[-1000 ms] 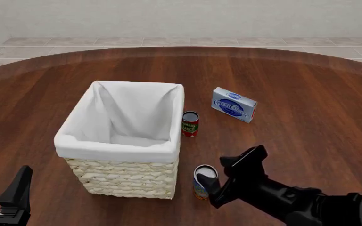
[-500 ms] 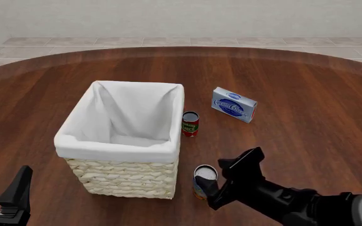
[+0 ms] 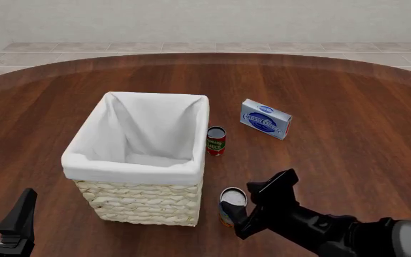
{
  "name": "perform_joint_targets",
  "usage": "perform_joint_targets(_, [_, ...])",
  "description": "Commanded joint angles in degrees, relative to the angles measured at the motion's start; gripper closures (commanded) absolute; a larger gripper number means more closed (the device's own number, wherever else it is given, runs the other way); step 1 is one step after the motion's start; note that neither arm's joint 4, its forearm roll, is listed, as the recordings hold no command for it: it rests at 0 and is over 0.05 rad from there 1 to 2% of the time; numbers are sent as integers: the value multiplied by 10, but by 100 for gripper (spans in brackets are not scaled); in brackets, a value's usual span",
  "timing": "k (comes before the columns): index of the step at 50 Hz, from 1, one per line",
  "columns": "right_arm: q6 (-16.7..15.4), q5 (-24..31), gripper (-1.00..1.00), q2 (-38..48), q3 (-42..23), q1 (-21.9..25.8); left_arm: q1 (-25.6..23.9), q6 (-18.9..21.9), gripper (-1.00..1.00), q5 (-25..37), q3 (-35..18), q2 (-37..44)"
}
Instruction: Pick up the alphabet soup and put it in the basket.
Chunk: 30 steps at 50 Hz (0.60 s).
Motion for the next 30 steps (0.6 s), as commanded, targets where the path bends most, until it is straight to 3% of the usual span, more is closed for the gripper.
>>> perform_joint_targets(1, [1, -9, -100, 12, 1, -1, 0, 0, -100, 0, 0, 0])
perform_joint_targets(30, [12, -25, -100, 37, 0, 0, 0, 0, -100, 0, 0, 0])
